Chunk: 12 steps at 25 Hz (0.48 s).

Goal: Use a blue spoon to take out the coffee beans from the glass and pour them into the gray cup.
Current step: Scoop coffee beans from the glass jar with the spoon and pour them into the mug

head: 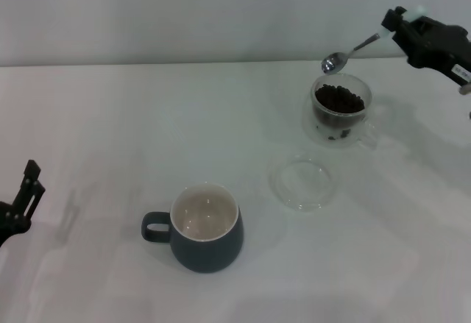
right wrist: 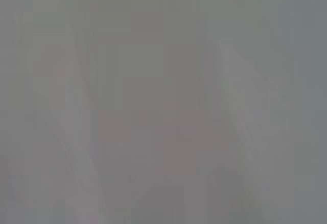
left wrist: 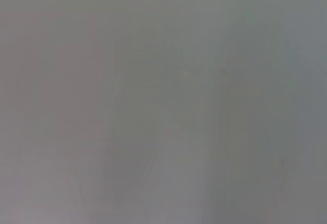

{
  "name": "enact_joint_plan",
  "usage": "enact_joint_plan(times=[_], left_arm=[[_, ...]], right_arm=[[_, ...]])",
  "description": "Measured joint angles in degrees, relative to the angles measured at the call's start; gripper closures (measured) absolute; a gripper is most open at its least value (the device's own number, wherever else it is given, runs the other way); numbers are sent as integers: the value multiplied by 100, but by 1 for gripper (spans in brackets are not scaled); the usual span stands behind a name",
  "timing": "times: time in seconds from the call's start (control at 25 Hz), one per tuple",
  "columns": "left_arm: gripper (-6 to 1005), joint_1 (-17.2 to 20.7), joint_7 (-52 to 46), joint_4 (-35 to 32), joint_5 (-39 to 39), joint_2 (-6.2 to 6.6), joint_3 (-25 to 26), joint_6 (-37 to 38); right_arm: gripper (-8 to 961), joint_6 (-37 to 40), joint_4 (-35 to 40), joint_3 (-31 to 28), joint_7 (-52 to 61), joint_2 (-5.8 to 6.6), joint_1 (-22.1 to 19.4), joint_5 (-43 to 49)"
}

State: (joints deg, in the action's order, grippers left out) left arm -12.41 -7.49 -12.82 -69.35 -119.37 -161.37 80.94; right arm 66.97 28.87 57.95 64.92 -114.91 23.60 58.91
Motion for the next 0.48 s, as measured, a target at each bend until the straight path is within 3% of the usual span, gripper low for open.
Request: enact_joint_plan(times=[0.48], left_arm=[[225,-24,44,43,-1,1,-25,-26]], right_arm=[[807,-758,581,27,-9,10,-74,1044]])
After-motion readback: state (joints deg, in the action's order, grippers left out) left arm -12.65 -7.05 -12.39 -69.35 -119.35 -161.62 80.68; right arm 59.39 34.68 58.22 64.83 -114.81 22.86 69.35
